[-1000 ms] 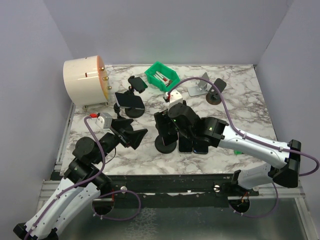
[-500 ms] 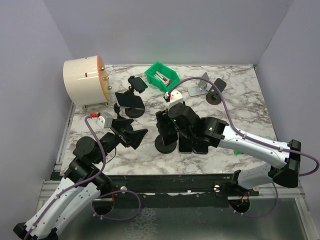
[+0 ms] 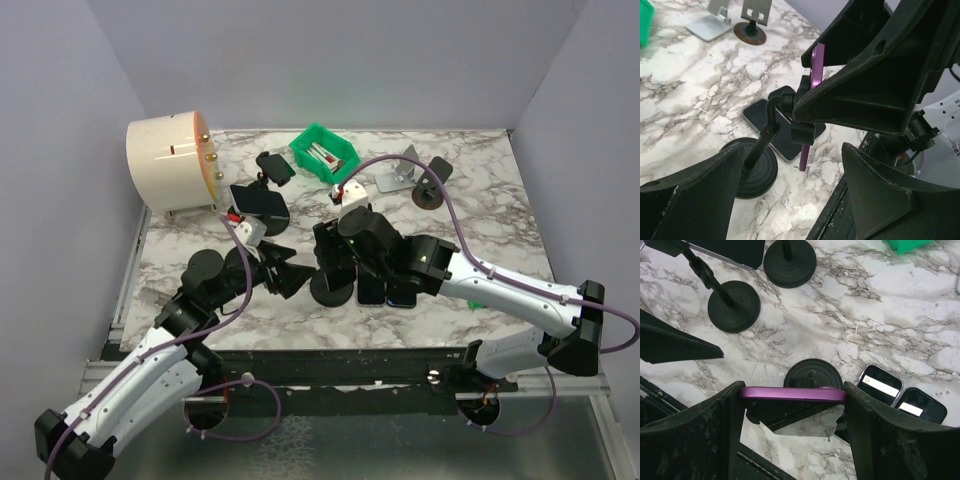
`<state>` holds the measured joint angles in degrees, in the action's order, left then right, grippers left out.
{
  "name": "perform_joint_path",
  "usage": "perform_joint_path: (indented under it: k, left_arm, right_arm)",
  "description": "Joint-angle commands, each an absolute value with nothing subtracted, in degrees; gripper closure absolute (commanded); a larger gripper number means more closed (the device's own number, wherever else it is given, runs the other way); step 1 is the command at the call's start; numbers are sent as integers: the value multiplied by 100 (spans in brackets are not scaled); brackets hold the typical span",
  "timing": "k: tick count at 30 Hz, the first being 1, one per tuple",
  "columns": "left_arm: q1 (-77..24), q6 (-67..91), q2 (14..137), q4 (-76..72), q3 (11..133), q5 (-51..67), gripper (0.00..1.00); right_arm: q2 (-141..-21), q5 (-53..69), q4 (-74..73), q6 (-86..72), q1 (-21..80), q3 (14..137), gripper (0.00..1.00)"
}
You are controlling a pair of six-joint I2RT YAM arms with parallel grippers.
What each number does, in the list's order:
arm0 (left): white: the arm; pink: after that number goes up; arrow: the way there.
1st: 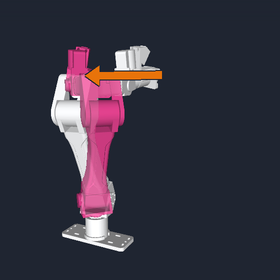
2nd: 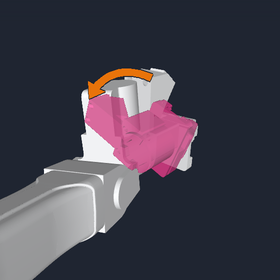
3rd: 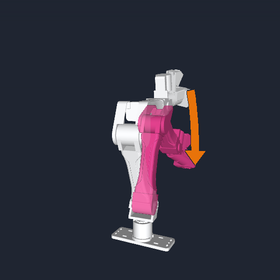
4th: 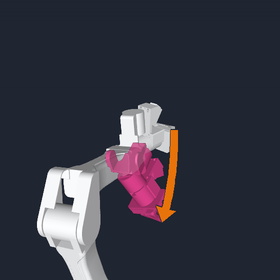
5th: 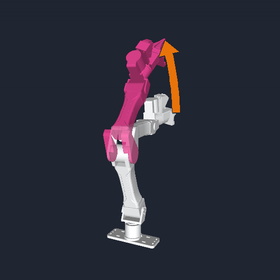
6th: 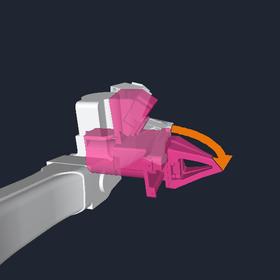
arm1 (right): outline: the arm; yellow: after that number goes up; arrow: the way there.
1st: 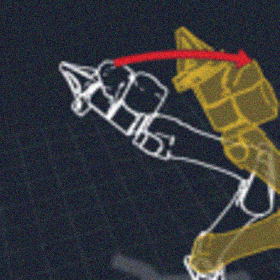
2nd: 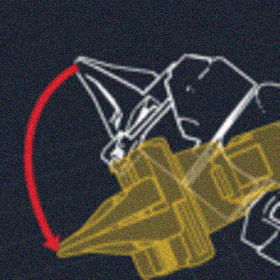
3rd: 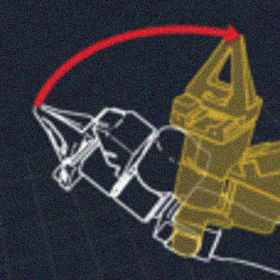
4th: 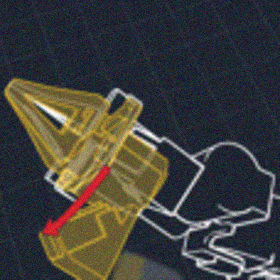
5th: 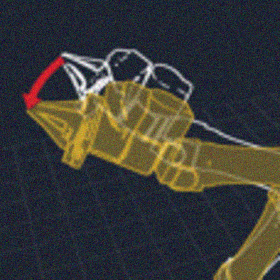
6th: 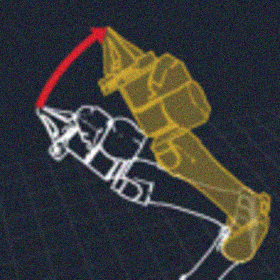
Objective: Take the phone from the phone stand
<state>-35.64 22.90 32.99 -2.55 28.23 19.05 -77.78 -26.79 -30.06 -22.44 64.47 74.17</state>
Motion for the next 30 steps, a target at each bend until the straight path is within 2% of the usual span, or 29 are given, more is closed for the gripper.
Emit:
perform_joint_path:
  k: [1, 8, 23, 30]
  left_arm:
    - [-3569, 2369, 3650, -1007, 2632, 2742, 21]
    - [-3577, 2411, 4109, -1879, 2411, 2959, 29]
    - [-3576, 2128, 4928, -2275, 2715, 2987, 40]
    - [-3577, 2133, 5044, -2511, 2674, 3092, 48]
  right_arm:
    - [-7624, -2791, -3145, -2198, 6495, 7330, 61]
    - [-7568, -2760, -3122, -2164, 6491, 7326, 60]
    - [-7567, -2682, -3014, -2128, 6495, 7321, 61]
    - [-7569, -2678, -2988, -2127, 6495, 7312, 61]
